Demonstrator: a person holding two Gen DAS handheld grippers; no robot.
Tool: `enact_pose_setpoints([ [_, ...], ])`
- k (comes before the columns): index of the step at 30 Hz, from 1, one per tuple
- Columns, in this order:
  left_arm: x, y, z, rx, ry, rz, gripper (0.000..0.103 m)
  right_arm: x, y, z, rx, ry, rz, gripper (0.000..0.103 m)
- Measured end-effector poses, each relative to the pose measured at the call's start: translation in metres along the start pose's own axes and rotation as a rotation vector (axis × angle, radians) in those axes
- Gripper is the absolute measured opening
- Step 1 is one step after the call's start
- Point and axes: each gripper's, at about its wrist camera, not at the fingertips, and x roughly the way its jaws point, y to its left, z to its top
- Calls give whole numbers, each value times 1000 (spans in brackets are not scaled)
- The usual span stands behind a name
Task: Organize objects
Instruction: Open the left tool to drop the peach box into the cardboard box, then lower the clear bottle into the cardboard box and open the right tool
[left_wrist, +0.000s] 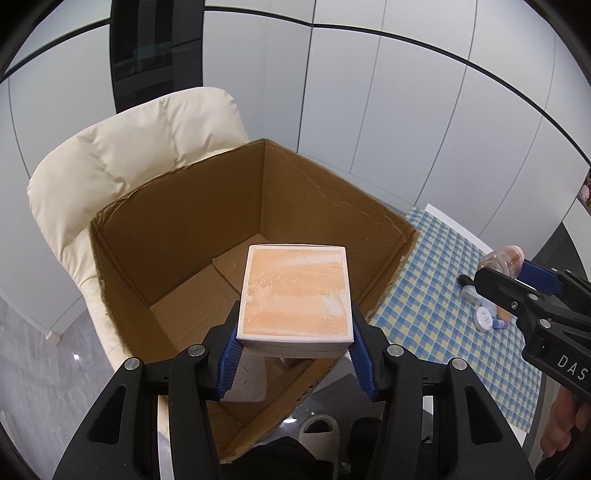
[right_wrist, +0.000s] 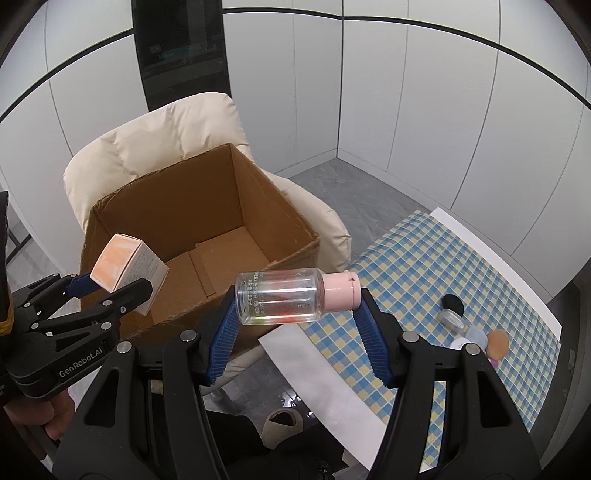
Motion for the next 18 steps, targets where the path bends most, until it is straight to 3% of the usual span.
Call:
enact_pose_setpoints([
  [8, -4, 8, -4, 16, -7, 39, 57, 7, 22, 5, -36, 2, 18, 63],
  [11, -8, 10, -5, 28, -32, 57, 73, 9, 29, 6, -50, 4, 21, 63],
  [13, -12, 12, -5, 23, -44, 61, 89, 9, 31, 6, -56, 5, 23, 63],
  [18, -16, 23, -3, -3, -62, 81, 100, 12, 37, 8, -67, 6, 29, 63],
])
